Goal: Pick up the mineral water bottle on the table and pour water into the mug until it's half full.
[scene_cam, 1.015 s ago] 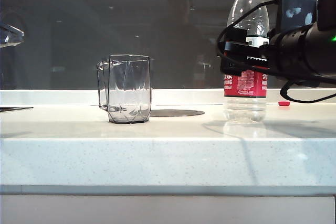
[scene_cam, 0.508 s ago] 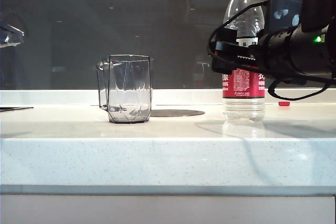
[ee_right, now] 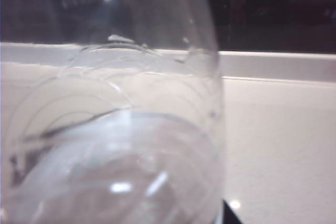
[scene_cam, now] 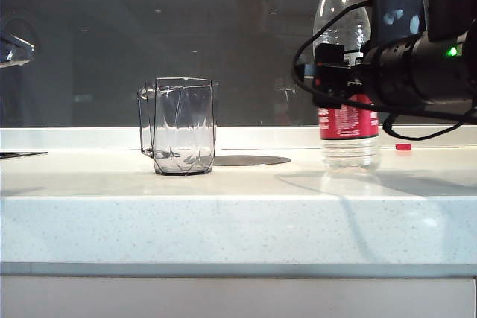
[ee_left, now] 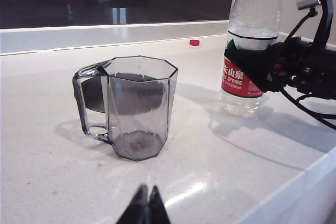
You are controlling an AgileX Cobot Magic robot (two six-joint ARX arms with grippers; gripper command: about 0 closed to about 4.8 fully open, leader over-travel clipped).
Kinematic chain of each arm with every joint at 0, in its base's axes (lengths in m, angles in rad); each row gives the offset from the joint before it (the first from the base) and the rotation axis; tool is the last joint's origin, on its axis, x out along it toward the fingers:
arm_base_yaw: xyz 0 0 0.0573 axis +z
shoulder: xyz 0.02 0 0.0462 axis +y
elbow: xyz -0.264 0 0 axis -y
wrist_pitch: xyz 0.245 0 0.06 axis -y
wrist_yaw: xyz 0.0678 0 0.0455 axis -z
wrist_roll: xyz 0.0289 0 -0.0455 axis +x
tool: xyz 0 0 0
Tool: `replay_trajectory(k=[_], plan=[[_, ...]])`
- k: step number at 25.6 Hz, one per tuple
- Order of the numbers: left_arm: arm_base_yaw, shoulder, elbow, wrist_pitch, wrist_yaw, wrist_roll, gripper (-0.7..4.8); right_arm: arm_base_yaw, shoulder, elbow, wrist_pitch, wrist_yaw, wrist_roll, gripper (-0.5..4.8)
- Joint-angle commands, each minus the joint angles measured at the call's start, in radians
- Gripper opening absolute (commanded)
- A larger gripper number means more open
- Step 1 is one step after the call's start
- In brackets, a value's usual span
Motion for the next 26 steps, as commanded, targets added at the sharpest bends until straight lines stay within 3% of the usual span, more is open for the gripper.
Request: replay_trajectory(k=[1,8,18,26], plan=[[0.002,0.0,0.002,0.008,0.0,0.001,-0.04,0.002,-0.039,0.014,0.036,-0.001,-0.103,2.72],[0.003,0.0,0.002,0.008,0.0,0.002,-0.04,0.003,-0.064,0.077,-0.058,-0.054,-0.249,2.72],[0.016,0.0,0.003,0.009,-0.001,0.002,-0.04,0.03,-0.064,0.267,-0.424,-0.095,-0.623,2.71],[0.016,0.0,0.003,0.008,-0.001,0.002,-0.04,0.03,-0.064,0.27,-0.431,-0.095,-0.871,2.69]])
